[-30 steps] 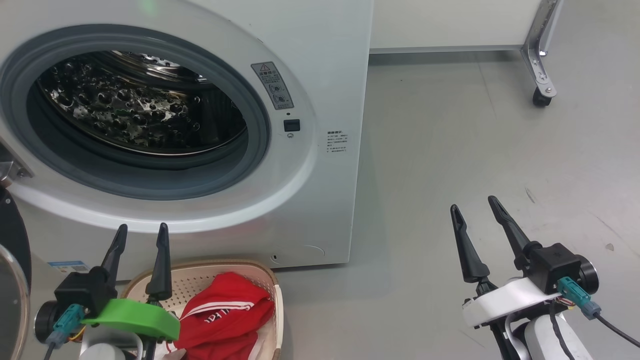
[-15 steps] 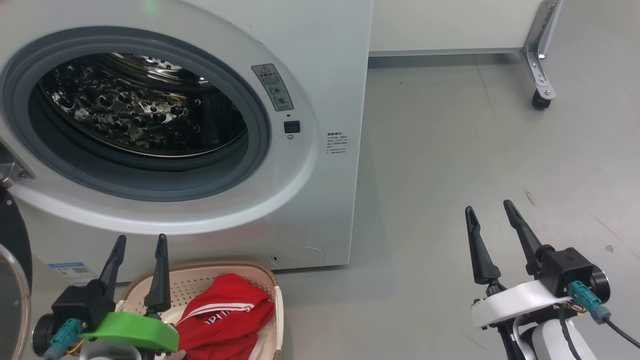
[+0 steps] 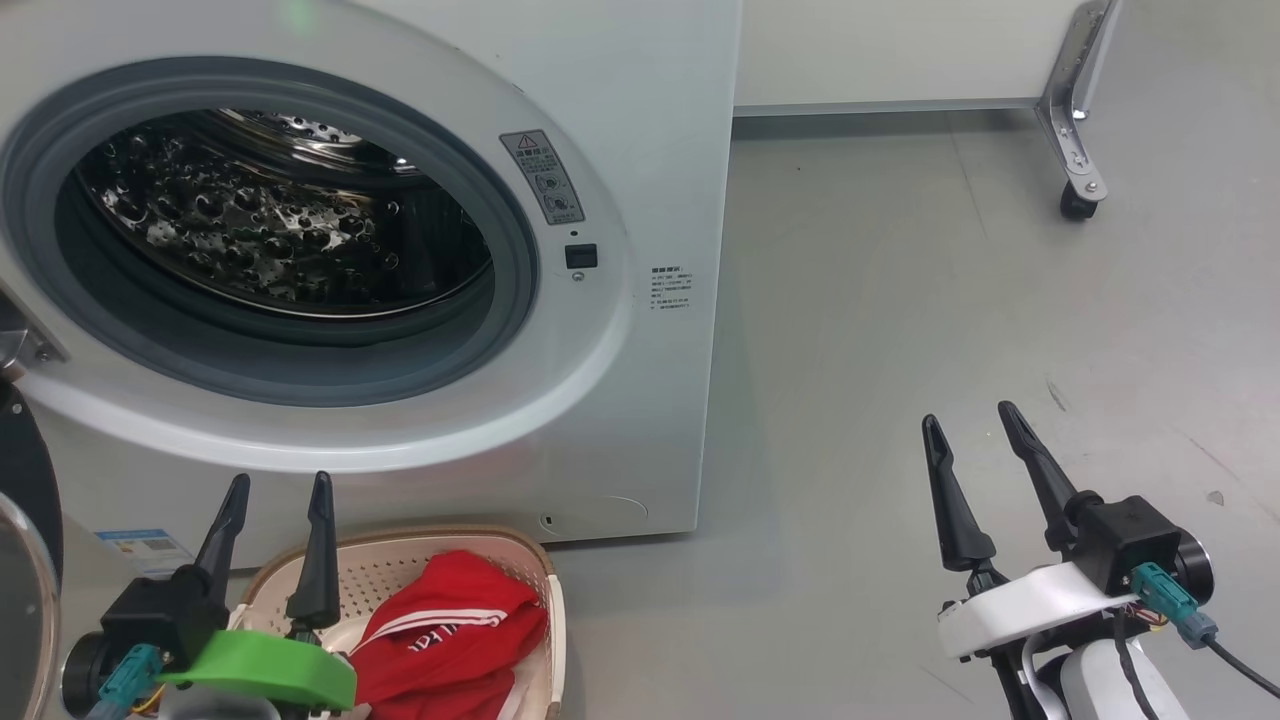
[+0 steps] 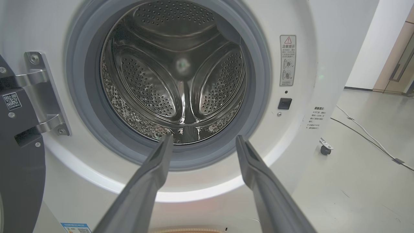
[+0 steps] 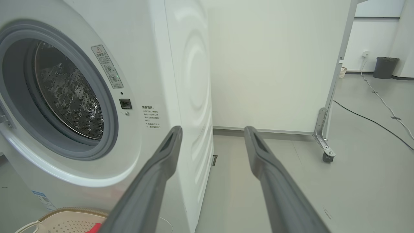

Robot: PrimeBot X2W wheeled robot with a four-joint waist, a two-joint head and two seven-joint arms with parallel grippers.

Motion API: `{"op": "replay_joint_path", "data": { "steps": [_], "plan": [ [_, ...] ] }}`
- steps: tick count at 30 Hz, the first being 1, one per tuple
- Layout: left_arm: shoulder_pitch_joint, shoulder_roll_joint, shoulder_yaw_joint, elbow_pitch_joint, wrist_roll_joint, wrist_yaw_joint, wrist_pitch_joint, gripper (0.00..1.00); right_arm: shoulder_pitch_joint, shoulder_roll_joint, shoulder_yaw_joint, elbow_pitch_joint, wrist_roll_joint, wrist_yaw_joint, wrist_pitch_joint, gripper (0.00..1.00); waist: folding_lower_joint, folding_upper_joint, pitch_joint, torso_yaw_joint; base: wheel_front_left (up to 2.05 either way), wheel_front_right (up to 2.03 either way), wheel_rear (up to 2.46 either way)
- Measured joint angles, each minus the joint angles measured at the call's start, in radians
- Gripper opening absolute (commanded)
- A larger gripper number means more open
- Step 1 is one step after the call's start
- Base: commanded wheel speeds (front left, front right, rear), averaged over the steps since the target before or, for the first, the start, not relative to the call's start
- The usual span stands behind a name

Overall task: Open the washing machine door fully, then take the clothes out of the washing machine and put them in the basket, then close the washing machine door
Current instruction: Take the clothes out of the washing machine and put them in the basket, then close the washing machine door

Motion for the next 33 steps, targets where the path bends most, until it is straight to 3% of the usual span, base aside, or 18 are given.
{"op": "replay_joint_path", "data": {
  "steps": [33],
  "plan": [
    [0.023,-0.002,-0.016,-0.003,0.014,0.0,0.0,1.0,0.004,0.001,0.008,0.007,0.0,0.002,0.0,1.0,0.0,0.0,-0.026,-0.002,-0.05,0.05,0.0]
  ]
}}
